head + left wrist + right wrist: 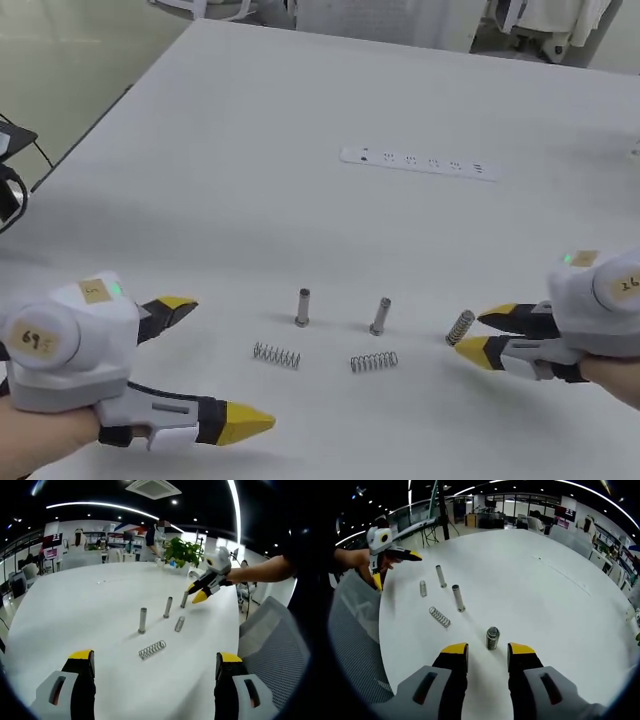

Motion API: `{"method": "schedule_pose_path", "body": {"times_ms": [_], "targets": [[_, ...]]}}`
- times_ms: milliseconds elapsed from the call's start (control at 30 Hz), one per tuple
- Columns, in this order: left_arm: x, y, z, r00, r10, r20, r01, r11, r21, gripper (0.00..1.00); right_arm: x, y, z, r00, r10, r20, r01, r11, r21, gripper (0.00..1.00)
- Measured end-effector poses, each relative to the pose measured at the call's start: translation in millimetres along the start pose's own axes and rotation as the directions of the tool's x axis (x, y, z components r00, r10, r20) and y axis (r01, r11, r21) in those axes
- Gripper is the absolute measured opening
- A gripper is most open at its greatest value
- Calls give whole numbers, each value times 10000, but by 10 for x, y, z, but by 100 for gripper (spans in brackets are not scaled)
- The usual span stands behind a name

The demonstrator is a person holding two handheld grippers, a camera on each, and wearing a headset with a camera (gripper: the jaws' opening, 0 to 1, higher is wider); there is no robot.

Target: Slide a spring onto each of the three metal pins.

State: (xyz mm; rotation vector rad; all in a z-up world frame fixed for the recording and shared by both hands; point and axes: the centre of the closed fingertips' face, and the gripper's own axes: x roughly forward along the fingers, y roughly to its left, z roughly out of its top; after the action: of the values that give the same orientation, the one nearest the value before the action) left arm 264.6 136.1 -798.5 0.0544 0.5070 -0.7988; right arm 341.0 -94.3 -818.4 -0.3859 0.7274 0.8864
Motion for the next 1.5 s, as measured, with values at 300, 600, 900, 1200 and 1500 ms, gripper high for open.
{"method": "schedule_pose_path", "body": {"times_ms": [300,600,900,1200,1500], "targets": [[-7,13,12,10000,55,74,-54,10000,-64,98,-61,-1,-64,10000,-71,-14,72,9999,134,32],[6,3,38,9999,37,127,-36,10000,-84,98,-126,31,-93,9999,-104,102,102,9998,182,32],[14,-2,41,10000,14,81,-14,10000,-57,98,-215,76,-228,9999,-119,-10,119,9997,212,34],[8,-4,51,9999,-3,112,4,10000,-76,98,-272,185,-340,9999,-6,-165,7,9999,112,36],[1,-26,59,9999,-64,125,65,10000,-47,98,-284,339,-291,9992,383,-65,-387,9971,-653,36]]}}
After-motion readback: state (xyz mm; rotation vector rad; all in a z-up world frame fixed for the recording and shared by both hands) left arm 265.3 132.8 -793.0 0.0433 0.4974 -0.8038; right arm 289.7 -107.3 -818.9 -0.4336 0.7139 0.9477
